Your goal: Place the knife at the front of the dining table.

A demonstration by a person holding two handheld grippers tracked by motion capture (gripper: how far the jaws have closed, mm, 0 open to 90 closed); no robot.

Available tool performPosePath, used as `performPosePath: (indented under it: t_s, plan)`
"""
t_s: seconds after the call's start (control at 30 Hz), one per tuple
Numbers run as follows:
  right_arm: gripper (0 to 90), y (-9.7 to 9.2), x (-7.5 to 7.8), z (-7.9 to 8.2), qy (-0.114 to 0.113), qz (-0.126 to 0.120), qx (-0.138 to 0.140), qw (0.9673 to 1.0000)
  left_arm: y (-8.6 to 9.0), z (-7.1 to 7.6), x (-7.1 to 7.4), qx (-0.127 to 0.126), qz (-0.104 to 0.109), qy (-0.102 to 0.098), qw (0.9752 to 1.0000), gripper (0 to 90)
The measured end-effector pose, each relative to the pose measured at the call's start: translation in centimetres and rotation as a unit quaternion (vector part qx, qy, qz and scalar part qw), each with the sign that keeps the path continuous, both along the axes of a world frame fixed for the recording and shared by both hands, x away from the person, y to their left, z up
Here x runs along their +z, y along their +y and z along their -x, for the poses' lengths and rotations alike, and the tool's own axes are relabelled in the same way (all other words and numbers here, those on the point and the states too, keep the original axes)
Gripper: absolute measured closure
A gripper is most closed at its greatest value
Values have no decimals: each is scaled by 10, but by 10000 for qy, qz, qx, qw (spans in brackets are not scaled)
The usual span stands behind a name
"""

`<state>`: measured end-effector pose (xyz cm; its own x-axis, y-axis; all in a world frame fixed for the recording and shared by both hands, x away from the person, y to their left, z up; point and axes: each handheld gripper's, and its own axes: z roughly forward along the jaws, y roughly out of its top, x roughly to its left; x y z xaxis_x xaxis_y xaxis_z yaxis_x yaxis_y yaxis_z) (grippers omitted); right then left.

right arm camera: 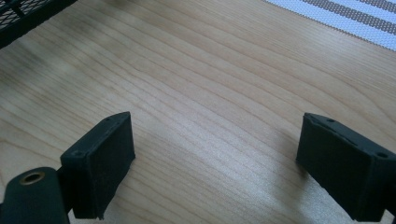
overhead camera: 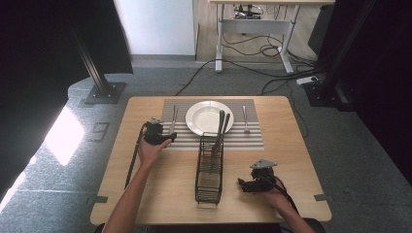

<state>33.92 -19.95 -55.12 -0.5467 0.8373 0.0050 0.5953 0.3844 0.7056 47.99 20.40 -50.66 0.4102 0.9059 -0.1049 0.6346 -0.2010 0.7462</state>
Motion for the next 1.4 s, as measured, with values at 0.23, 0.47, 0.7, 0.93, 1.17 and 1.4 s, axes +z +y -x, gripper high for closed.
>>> performPosePath:
  t_s: [0.23, 0.47, 0.7, 0.93, 1.17, 1.4]
  plan:
    - [100, 0, -1, -1, -24, -5, -16, 10000, 3, 13, 11, -77, 76, -98, 9999, 280]
    - [95, 0, -1, -1, -47, -20, -24, 10000, 10, 39, 17, -173, 87, -230, 9995, 282]
    - [94, 0, -2, -1, -53, -25, -29, 10000, 13, 71, 19, -326, -4, -362, 9988, 282]
    - [92, 0, -2, -1, -61, -30, -35, 10000, 10, 100, 21, -561, 19, -467, 9973, 283]
    - [89, 0, -2, -1, -70, -34, -37, 10000, 12, 124, 20, -657, 19, -547, 9963, 282]
    - [85, 1, -2, -2, -77, -40, -29, 10000, 14, 123, 18, -688, 17, -498, 9964, 275]
